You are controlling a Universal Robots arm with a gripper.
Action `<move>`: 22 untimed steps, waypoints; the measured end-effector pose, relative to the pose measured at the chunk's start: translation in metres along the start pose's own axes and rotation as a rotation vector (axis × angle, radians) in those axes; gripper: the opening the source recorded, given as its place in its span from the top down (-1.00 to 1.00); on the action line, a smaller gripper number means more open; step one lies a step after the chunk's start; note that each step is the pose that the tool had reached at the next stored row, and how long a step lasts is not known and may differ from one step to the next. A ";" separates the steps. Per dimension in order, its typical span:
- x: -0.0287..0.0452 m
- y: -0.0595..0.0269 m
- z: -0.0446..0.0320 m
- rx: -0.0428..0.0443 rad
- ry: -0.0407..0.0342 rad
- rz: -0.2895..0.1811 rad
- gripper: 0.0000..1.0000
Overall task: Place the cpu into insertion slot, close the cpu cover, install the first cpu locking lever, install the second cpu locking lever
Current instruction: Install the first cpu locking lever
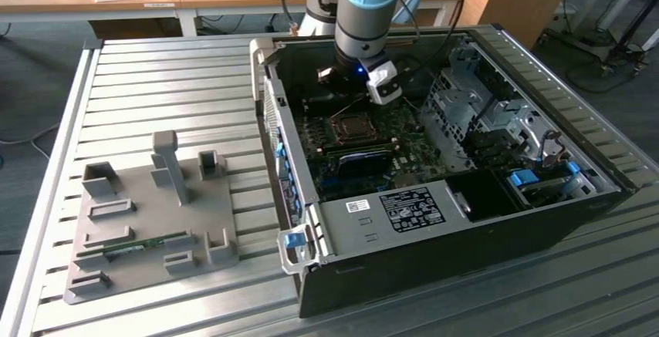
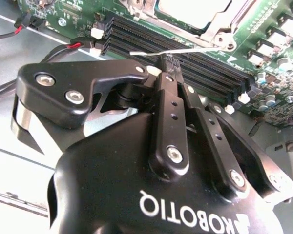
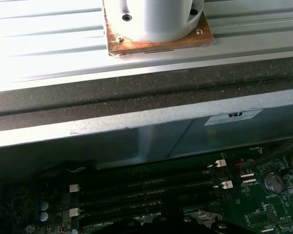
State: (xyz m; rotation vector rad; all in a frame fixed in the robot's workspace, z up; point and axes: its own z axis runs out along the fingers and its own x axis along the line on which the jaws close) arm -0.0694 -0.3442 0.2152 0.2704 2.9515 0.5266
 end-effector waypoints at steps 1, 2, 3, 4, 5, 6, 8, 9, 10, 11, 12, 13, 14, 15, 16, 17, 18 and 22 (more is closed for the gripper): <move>0.0000 -0.0002 0.0002 -0.0003 0.0001 0.000 0.79; 0.0001 -0.0003 0.0004 -0.0008 0.0001 0.000 0.79; 0.0001 -0.0004 0.0008 -0.0012 0.0000 0.000 0.79; 0.0001 -0.0005 0.0011 -0.0017 0.0000 0.000 0.79; 0.0001 -0.0006 0.0013 -0.0017 0.0000 0.000 0.79; 0.0001 -0.0007 0.0015 -0.0016 0.0001 0.000 0.79; 0.0002 -0.0009 0.0019 -0.0017 0.0000 0.000 0.79; 0.0002 -0.0010 0.0025 -0.0020 -0.0002 0.000 0.79; 0.0002 -0.0012 0.0029 -0.0019 -0.0002 0.000 0.79; 0.0003 -0.0013 0.0030 -0.0016 -0.0001 0.000 0.79; 0.0003 -0.0013 0.0030 -0.0016 -0.0001 0.000 0.79; 0.0003 -0.0013 0.0030 -0.0015 0.0000 0.000 0.79; 0.0003 -0.0013 0.0031 -0.0016 -0.0001 0.000 0.79; 0.0003 -0.0013 0.0033 -0.0019 -0.0002 0.000 0.79; 0.0003 -0.0014 0.0032 -0.0017 -0.0001 0.000 0.79; 0.0003 -0.0014 0.0034 -0.0018 -0.0002 0.000 0.79; 0.0003 -0.0015 0.0038 -0.0022 -0.0003 0.000 0.79; 0.0004 -0.0017 0.0041 -0.0017 -0.0001 0.000 0.79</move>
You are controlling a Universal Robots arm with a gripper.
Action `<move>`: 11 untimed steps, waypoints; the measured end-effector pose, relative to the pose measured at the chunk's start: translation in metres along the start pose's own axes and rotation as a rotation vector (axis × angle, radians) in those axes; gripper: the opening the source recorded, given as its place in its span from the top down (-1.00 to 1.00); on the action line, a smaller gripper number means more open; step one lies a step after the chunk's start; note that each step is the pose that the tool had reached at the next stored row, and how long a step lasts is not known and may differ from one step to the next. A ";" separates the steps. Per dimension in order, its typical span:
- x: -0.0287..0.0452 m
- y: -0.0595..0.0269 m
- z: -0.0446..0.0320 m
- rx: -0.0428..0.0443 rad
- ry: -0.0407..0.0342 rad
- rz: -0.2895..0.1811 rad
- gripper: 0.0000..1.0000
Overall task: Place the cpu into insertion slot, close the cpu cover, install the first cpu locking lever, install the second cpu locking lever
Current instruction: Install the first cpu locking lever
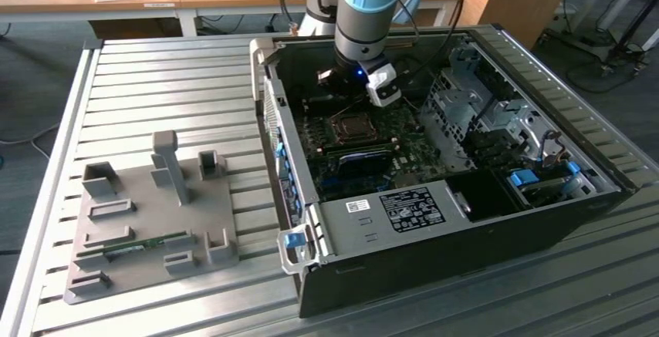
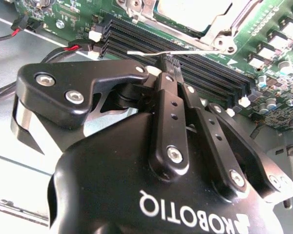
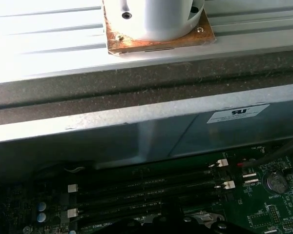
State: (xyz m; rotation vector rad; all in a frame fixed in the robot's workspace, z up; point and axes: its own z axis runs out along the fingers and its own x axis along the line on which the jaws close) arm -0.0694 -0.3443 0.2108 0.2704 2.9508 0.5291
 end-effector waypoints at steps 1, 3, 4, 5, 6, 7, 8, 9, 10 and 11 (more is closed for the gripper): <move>0.0000 -0.0001 0.0002 -0.0002 -0.0001 0.000 0.79; 0.0000 -0.0001 0.0002 -0.0002 -0.0001 0.000 0.79; 0.0000 -0.0002 0.0002 -0.0002 -0.0001 0.000 0.79; -0.0001 -0.0004 0.0002 -0.0004 -0.0001 0.000 0.79; -0.0001 -0.0007 0.0001 -0.0005 -0.0001 0.000 0.79; -0.0001 -0.0007 0.0000 -0.0004 0.0000 0.000 0.79; -0.0002 -0.0008 0.0000 -0.0004 0.0000 0.000 0.79; -0.0002 -0.0008 0.0000 -0.0004 0.0000 0.000 0.79; -0.0002 -0.0008 0.0000 -0.0005 0.0000 0.000 0.79; -0.0002 -0.0009 -0.0001 -0.0006 0.0000 0.000 0.79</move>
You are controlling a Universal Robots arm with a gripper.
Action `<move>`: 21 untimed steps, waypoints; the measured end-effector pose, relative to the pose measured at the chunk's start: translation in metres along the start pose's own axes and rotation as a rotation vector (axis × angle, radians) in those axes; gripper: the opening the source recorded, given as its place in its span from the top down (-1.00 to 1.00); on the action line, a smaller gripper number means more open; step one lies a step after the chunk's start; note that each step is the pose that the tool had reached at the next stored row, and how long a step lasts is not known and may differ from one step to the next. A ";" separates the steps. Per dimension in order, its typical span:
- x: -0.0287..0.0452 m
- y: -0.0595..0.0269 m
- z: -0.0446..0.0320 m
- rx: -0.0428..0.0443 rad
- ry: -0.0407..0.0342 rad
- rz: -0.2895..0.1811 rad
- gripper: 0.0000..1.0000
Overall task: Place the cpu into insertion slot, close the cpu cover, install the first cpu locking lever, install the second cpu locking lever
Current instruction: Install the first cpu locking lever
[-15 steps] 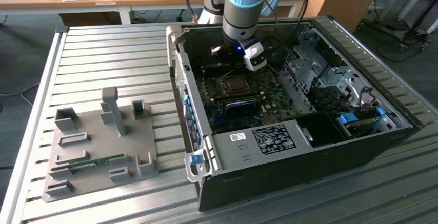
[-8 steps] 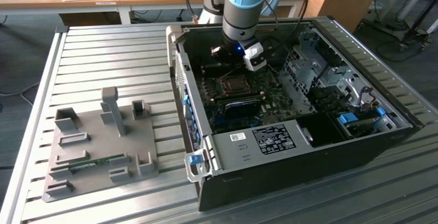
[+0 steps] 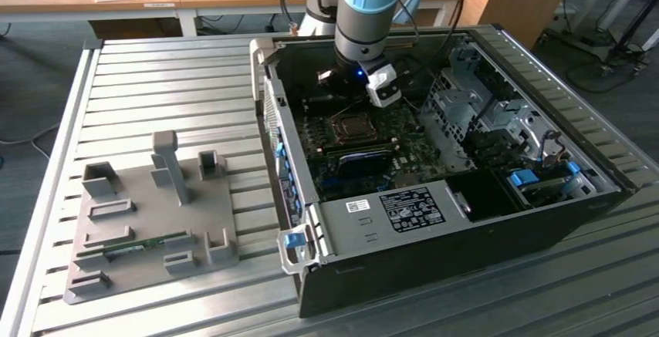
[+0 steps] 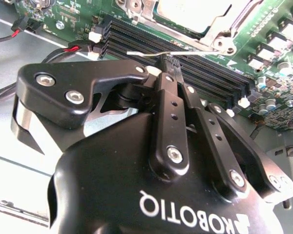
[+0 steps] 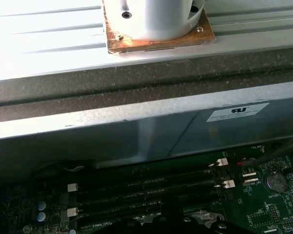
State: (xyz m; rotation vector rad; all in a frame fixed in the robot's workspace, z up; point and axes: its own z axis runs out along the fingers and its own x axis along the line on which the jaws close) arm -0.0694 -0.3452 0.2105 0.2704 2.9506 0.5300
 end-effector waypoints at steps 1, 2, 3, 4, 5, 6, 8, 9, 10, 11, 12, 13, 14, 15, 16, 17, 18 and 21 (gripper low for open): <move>0.0000 -0.0001 -0.0001 -0.0013 0.0003 0.000 0.79; 0.0000 -0.0001 0.0000 -0.0043 0.0007 0.001 0.79; 0.0000 0.0000 0.0000 -0.0070 0.0011 0.001 0.79; 0.0000 0.0000 0.0000 -0.0085 0.0013 0.001 0.79; 0.0000 0.0000 0.0000 -0.0089 0.0013 0.001 0.79; 0.0000 -0.0001 0.0000 -0.0090 0.0014 0.002 0.79; 0.0000 -0.0002 -0.0001 -0.0090 0.0014 0.001 0.79; -0.0001 -0.0003 -0.0001 -0.0090 0.0014 0.001 0.79; -0.0001 -0.0006 -0.0001 -0.0091 0.0014 0.001 0.79; -0.0002 -0.0009 -0.0003 -0.0090 0.0015 0.001 0.79; -0.0003 -0.0012 -0.0004 -0.0090 0.0015 0.001 0.79; -0.0003 -0.0014 -0.0005 -0.0090 0.0014 0.001 0.79; -0.0004 -0.0018 -0.0006 -0.0089 0.0015 0.001 0.79; -0.0004 -0.0019 -0.0005 -0.0089 0.0014 0.001 0.79; -0.0003 -0.0019 -0.0004 -0.0089 0.0014 0.001 0.79; -0.0003 -0.0020 -0.0002 -0.0090 0.0014 0.001 0.79; -0.0003 -0.0021 0.0000 -0.0091 0.0014 0.001 0.79; -0.0003 -0.0023 0.0007 -0.0093 0.0015 0.001 0.79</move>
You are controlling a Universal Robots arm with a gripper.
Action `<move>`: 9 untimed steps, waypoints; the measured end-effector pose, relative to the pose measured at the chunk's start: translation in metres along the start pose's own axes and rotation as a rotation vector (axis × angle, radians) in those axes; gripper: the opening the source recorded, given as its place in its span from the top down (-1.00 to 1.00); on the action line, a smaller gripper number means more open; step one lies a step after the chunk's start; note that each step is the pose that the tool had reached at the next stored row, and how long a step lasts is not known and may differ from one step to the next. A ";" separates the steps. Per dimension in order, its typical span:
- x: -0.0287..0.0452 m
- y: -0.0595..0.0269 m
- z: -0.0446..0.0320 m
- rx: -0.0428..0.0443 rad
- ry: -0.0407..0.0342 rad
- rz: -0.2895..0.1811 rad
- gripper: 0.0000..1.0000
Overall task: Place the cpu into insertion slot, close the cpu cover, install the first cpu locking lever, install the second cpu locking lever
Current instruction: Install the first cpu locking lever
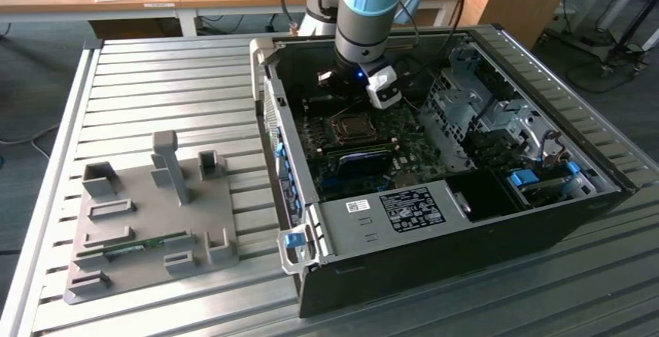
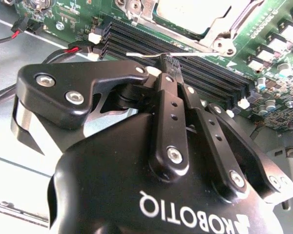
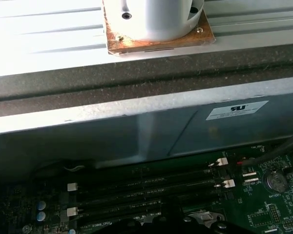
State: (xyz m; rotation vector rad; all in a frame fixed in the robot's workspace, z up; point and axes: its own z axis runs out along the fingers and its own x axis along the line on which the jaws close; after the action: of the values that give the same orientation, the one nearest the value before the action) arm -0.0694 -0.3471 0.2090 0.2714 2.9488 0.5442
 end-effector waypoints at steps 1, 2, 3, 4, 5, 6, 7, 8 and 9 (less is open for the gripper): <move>0.0000 -0.0001 0.0003 0.0000 0.0000 0.000 0.79; 0.0000 -0.0002 0.0007 0.0000 -0.0001 0.000 0.79; 0.0000 -0.0004 0.0009 0.0000 0.0000 0.000 0.79; 0.0000 -0.0005 0.0013 -0.0001 0.0000 0.000 0.79; 0.0000 -0.0006 0.0016 -0.0001 0.0001 0.000 0.79; 0.0000 -0.0007 0.0018 -0.0001 0.0002 0.000 0.79; -0.0002 -0.0007 0.0020 -0.0002 0.0002 0.000 0.79; -0.0003 -0.0008 0.0022 -0.0002 0.0002 0.000 0.79; -0.0005 -0.0008 0.0024 -0.0003 0.0002 0.000 0.79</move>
State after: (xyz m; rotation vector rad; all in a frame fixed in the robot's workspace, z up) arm -0.0686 -0.3471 0.2065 0.2714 2.9489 0.5446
